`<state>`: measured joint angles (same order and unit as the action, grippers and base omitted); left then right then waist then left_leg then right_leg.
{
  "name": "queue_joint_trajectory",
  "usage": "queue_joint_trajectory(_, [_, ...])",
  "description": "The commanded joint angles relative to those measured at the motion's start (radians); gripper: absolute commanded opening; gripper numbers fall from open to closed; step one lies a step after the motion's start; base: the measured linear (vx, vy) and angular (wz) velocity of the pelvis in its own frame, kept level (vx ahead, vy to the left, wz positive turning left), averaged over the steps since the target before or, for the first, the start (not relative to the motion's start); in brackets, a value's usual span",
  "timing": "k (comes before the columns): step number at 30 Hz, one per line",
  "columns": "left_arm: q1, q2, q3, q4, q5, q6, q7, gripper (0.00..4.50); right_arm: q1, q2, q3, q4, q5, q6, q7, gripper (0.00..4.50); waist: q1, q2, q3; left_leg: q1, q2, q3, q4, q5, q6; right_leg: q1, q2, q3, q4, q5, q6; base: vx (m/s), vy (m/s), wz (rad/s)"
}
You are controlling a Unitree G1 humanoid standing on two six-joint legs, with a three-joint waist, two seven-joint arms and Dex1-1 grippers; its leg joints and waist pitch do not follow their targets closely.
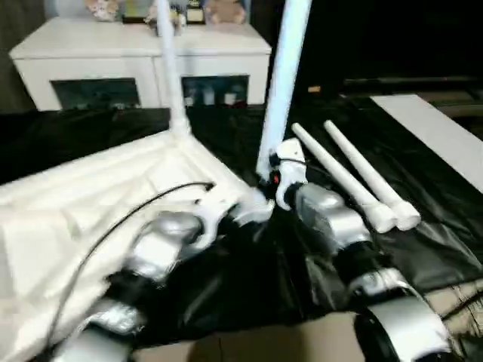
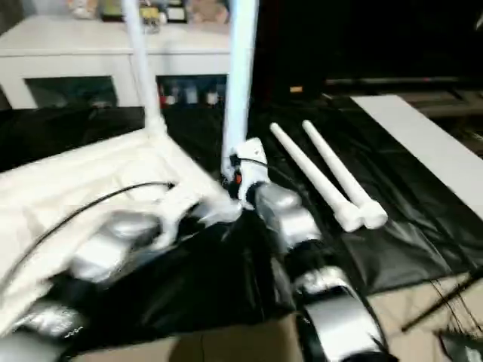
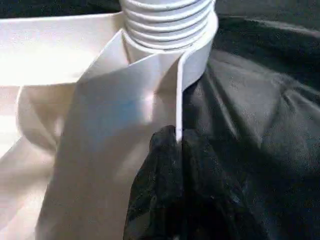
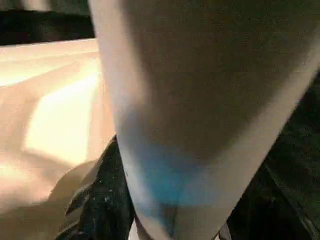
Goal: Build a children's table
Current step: Rotate leg to tighten
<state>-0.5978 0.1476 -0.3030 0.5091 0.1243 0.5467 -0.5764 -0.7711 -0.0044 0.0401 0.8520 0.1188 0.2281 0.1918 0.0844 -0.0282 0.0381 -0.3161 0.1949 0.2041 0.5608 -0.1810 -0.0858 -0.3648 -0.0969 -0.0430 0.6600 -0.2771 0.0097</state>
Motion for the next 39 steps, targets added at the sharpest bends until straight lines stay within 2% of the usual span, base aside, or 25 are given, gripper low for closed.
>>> queue_joint_trajectory(1, [-0.029, -0.022, 0.006, -0.01, 0.008, 0.029, 0.058, 0.0, 0.07, 0.015, -0.008, 0.187, -0.018, 0.072, -0.084, 1.83, 0.004, -0.003, -0.003, 0.094, -0.014, -0.052, 0.108, -0.359, -0.001, -0.13, -0.155, 0.053, -0.274, -1.082, -0.036, 0.067, -0.091, -0.07])
queue_joint_trajectory(2, [-0.038, -0.048, 0.0, -0.022, 0.005, 0.04, 0.059, 0.0, 0.054, 0.027, -0.013, 0.214, -0.017, 0.063, -0.116, 1.83, 0.018, 0.015, -0.011, -0.044, 0.006, -0.102, 0.021, -0.21, 0.005, 0.024, -0.168, 0.062, -0.202, -0.932, -0.035, 0.081, 0.04, -0.47])
queue_joint_trajectory(3, [-0.045, -0.065, -0.003, -0.029, 0.003, 0.049, 0.061, 0.0, 0.04, 0.035, -0.019, 0.235, -0.017, 0.056, -0.141, 1.83, 0.023, 0.031, -0.043, -0.041, 0.021, -0.098, -0.062, -0.214, -0.043, 0.022, -0.071, 0.022, -0.14, -0.525, -0.05, 0.081, 0.04, -0.47])
queue_joint_trajectory(4, [-0.047, -0.071, -0.002, -0.032, 0.001, 0.053, 0.062, 0.0, 0.032, 0.04, -0.022, 0.245, -0.017, 0.054, -0.152, 1.83, 0.012, 0.032, -0.043, -0.022, 0.023, -0.094, -0.066, -0.252, -0.053, 0.005, -0.044, 0.015, -0.126, -0.354, -0.073, 0.0, 0.0, 0.0])
queue_joint_trajectory(5, [-0.048, -0.071, -0.002, -0.03, 0.003, 0.056, 0.068, 0.0, 0.024, 0.043, -0.029, 0.254, -0.014, 0.051, -0.167, 1.83, 0.009, 0.036, -0.04, -0.01, 0.019, -0.086, -0.068, -0.303, -0.059, -0.003, -0.032, 0.016, -0.124, -0.256, -0.096, -0.041, -0.035, 0.25])
queue_joint_trajectory(6, [-0.047, -0.064, -0.005, -0.026, 0.01, 0.055, 0.073, 0.0, 0.018, 0.044, -0.032, 0.26, -0.015, 0.047, -0.176, 1.83, 0.008, 0.047, -0.039, 0.011, 0.016, -0.072, -0.071, -0.392, -0.062, -0.015, -0.029, 0.024, -0.133, -0.191, -0.147, -0.041, -0.035, 0.25])
queue_joint_trajectory(7, [-0.048, -0.058, -0.006, -0.017, 0.014, 0.053, 0.08, 0.0, 0.011, 0.046, -0.037, 0.269, -0.015, 0.043, -0.181, 1.83, -0.001, 0.038, -0.031, 0.006, 0.014, -0.069, -0.078, -0.471, -0.044, -0.012, -0.028, 0.019, -0.146, -0.29, -0.149, -0.035, -0.034, 0.18])
queue_joint_trajectory(8, [-0.048, -0.058, -0.006, -0.017, 0.014, 0.053, 0.08, 0.0, 0.011, 0.046, -0.037, 0.269, -0.015, 0.043, -0.181, 1.83, -0.003, 0.04, -0.027, 0.007, 0.013, -0.071, -0.079, -0.515, -0.044, -0.016, -0.031, 0.017, -0.156, -0.368, -0.134, 0.0, 0.0, 0.0])
queue_joint_trajectory(9, [-0.046, -0.048, -0.004, -0.007, 0.017, 0.05, 0.084, 0.0, 0.004, 0.047, -0.043, 0.278, -0.016, 0.039, -0.186, 1.83, -0.008, 0.038, -0.025, 0.009, 0.012, -0.079, -0.081, -0.582, -0.047, -0.021, -0.035, 0.009, -0.171, -0.489, -0.089, 0.0, 0.0, 0.0])
queue_joint_trajectory(11, [-0.044, -0.024, 0.0, 0.013, 0.03, 0.031, 0.078, 0.0, -0.014, 0.051, -0.055, 0.301, -0.022, 0.029, -0.193, 1.83, -0.012, 0.033, -0.029, -0.004, 0.011, -0.088, -0.087, -0.578, -0.039, -0.014, -0.046, 0.005, -0.181, -0.543, -0.041, 0.0, 0.0, 0.0])
queue_joint_trajectory(13, [-0.045, -0.013, -0.002, 0.016, 0.037, 0.024, 0.076, 0.0, -0.026, 0.053, -0.057, 0.318, -0.025, 0.019, -0.194, 1.83, -0.009, 0.027, -0.036, -0.009, 0.011, -0.084, -0.09, -0.508, -0.03, -0.006, -0.05, 0.008, -0.183, -0.507, -0.041, 0.0, 0.0, 0.0])
queue_joint_trajectory(14, [-0.046, -0.011, 0.001, 0.017, 0.035, 0.024, 0.077, 0.0, -0.032, 0.054, -0.058, 0.327, -0.027, 0.015, -0.193, 1.83, -0.006, 0.031, -0.035, -0.01, 0.012, -0.083, -0.093, -0.493, -0.03, -0.008, -0.05, 0.01, -0.183, -0.495, -0.046, 0.0, 0.0, 0.0])
queue_joint_trajectory(15, [-0.05, -0.007, 0.005, 0.019, 0.034, 0.019, 0.079, 0.0, -0.04, 0.054, -0.056, 0.332, -0.03, 0.003, -0.185, 1.83, -0.007, 0.027, -0.033, -0.012, 0.014, -0.08, -0.095, -0.474, -0.031, -0.01, -0.049, 0.01, -0.184, -0.478, -0.054, 0.0, 0.0, 0.0])
queue_joint_trajectory(19, [-0.058, -0.001, 0.004, 0.027, 0.029, 0.005, 0.083, 0.0, -0.056, 0.059, -0.068, 0.334, -0.014, -0.034, -0.13, 1.83, -0.007, 0.028, -0.031, -0.013, 0.014, -0.079, -0.095, -0.487, -0.033, -0.013, -0.051, 0.009, -0.188, -0.512, -0.05, 0.0, 0.0, 0.0])
queue_joint_trajectory(20, [-0.06, 0.001, 0.002, 0.028, 0.03, 0.001, 0.083, 0.0, -0.058, 0.059, -0.072, 0.333, -0.01, -0.043, -0.119, 2.18, -0.007, 0.028, -0.032, -0.013, 0.015, -0.08, -0.095, -0.486, -0.033, -0.012, -0.051, 0.009, -0.188, -0.508, -0.051, 0.0, 0.0, 0.0])
queue_joint_trajectory(21, [-0.058, 0.006, -0.001, 0.027, 0.03, -0.004, 0.077, 0.0, -0.064, 0.058, -0.078, 0.327, -0.003, -0.05, -0.11, 2.53, -0.007, 0.03, -0.032, -0.014, 0.017, -0.08, -0.097, -0.483, -0.033, -0.011, -0.051, 0.009, -0.187, -0.487, -0.059, 0.0, 0.0, 0.0])
queue_joint_trajectory(23, [-0.053, 0.018, -0.006, 0.024, 0.031, -0.02, 0.066, 0.0, -0.081, 0.055, -0.095, 0.32, 0.011, -0.06, -0.087, 2.53, -0.007, 0.035, -0.034, -0.015, 0.019, -0.079, -0.097, -0.47, -0.034, -0.011, -0.05, 0.011, -0.182, -0.445, -0.077, 0.0, 0.0, 0.0])
queue_joint_trajectory(25, [-0.049, 0.026, -0.009, 0.019, 0.029, -0.025, 0.051, 0.0, -0.094, 0.047, -0.095, 0.304, 0.014, -0.059, -0.06, 2.59, -0.004, 0.029, -0.044, -0.022, 0.023, -0.075, -0.095, -0.401, -0.035, -0.002, -0.052, 0.014, -0.17, -0.337, -0.108, 0.0, 0.0, 0.0])
queue_joint_trajectory(26, [-0.048, 0.028, -0.01, 0.018, 0.028, -0.024, 0.047, 0.0, -0.098, 0.045, -0.094, 0.303, 0.014, -0.06, -0.056, 2.91, -0.003, 0.028, -0.047, -0.033, 0.023, -0.069, -0.093, -0.31, -0.029, 0.007, -0.045, 0.016, -0.152, -0.216, -0.139, 0.0, 0.0, 0.0])
queue_joint_trajectory(27, [-0.048, 0.033, -0.011, 0.016, 0.027, -0.029, 0.041, 0.0, -0.108, 0.035, -0.092, 0.281, 0.019, -0.047, -0.021, 2.98, -0.002, 0.032, -0.047, -0.035, 0.023, -0.065, -0.092, -0.282, -0.024, 0.007, -0.045, 0.016, -0.15, -0.183, -0.149, 0.0, 0.0, 0.0])
queue_joint_trajectory(29, [-0.049, 0.036, -0.011, 0.017, 0.026, -0.036, 0.035, 0.0, -0.111, 0.026, -0.087, 0.259, 0.021, -0.035, 0.009, 3.1, -0.002, 0.042, -0.039, -0.026, 0.024, -0.055, -0.089, -0.37, -0.025, -0.008, -0.045, 0.014, -0.162, -0.279, -0.163, 0.0, 0.0, 0.0])
queue_joint_trajectory(31, [-0.049, 0.039, -0.012, 0.018, 0.024, -0.045, 0.028, 0.0, -0.11, 0.016, -0.079, 0.237, 0.016, -0.024, 0.04, 3.35, -0.001, 0.035, -0.044, -0.032, 0.024, -0.054, -0.088, -0.364, -0.029, -0.003, -0.047, 0.014, -0.163, -0.293, -0.151, 0.0, 0.0, 0.0])
queue_joint_trajectory(33, [-0.05, 0.047, -0.019, 0.019, 0.024, -0.066, 0.012, 0.0, -0.097, -0.002, -0.065, 0.186, 0.014, 0.007, 0.096, 3.55, 0.004, 0.036, -0.049, -0.03, 0.028, -0.049, -0.083, -0.294, -0.025, -0.004, -0.045, 0.016, -0.155, -0.202, -0.166, 0.0, 0.0, 0.0])
queue_joint_trajectory(35, [-0.048, 0.056, -0.025, 0.018, 0.023, -0.09, -0.005, 0.0, -0.07, -0.023, -0.041, 0.12, 0.01, 0.036, 0.155, 3.66, 0.005, 0.042, -0.052, -0.036, 0.027, -0.041, -0.076, -0.214, -0.009, 0.002, -0.042, 0.015, -0.141, -0.07, -0.207, 0.028, -0.001, 0.02])
queue_joint_trajectory(39, [-0.03, 0.094, -0.044, -0.001, 0.011, -0.173, -0.083, 0.0, 0.038, -0.093, 0.043, -0.094, 0.008, 0.109, 0.32, 4.0, 0.009, 0.044, -0.059, -0.046, 0.022, -0.04, -0.062, -0.086, 0.022, 0.019, -0.035, 0.009, -0.118, 0.13, -0.242, 0.027, 0.001, 0.01])
